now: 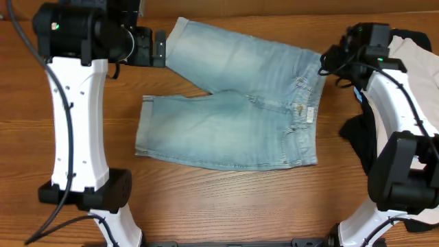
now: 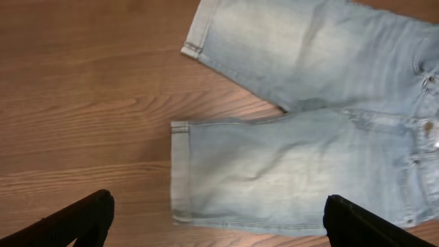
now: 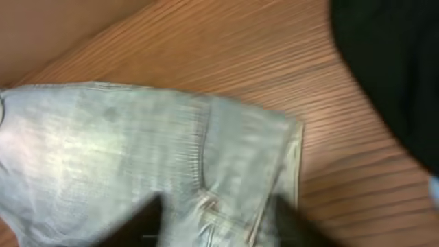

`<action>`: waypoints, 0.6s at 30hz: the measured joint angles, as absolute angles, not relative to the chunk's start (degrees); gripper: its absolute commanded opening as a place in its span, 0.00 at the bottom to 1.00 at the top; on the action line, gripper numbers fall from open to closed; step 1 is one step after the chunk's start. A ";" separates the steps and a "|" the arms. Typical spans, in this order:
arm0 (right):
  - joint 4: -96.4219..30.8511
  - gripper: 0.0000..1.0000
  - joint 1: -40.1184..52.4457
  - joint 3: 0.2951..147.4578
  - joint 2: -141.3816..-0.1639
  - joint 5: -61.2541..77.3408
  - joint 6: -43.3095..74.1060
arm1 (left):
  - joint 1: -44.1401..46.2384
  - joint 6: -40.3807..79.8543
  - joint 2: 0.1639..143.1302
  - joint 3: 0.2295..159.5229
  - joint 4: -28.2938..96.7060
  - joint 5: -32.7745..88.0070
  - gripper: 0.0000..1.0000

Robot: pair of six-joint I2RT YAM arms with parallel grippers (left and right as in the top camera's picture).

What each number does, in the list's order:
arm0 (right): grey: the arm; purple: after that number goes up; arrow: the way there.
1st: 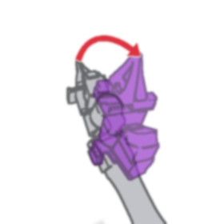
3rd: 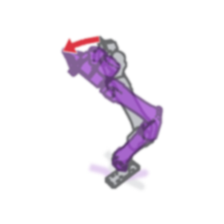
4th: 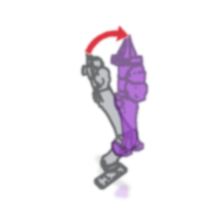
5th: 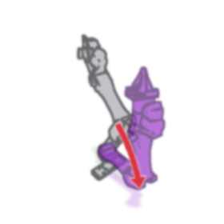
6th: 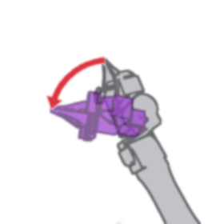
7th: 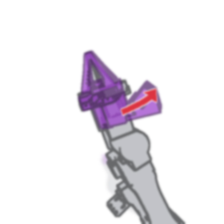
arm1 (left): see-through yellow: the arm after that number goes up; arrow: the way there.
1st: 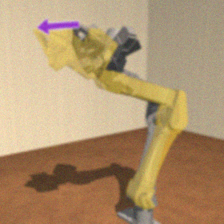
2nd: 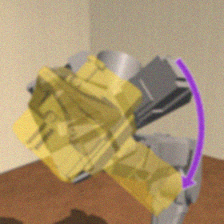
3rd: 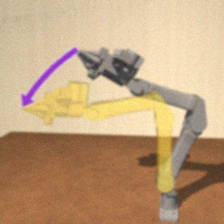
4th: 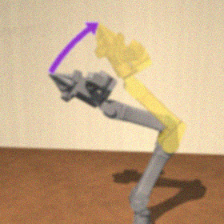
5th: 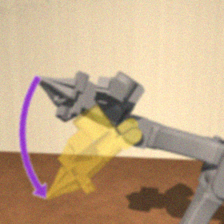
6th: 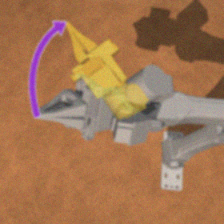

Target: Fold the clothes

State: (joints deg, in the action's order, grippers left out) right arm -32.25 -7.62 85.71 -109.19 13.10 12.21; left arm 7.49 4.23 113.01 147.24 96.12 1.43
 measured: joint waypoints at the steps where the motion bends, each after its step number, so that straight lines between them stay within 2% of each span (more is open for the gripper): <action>1: -33.43 1.00 -7.90 86.13 -109.19 13.02 11.99 | 7.53 4.19 114.06 147.24 95.96 1.45 1.00; 9: -47.13 1.00 -7.40 90.67 -109.12 15.11 10.70 | 7.53 0.73 124.05 147.22 89.49 1.45 1.00; 18: -56.40 1.00 -5.04 91.37 -108.81 20.95 10.26 | 7.55 -4.32 136.20 147.06 70.85 7.22 1.00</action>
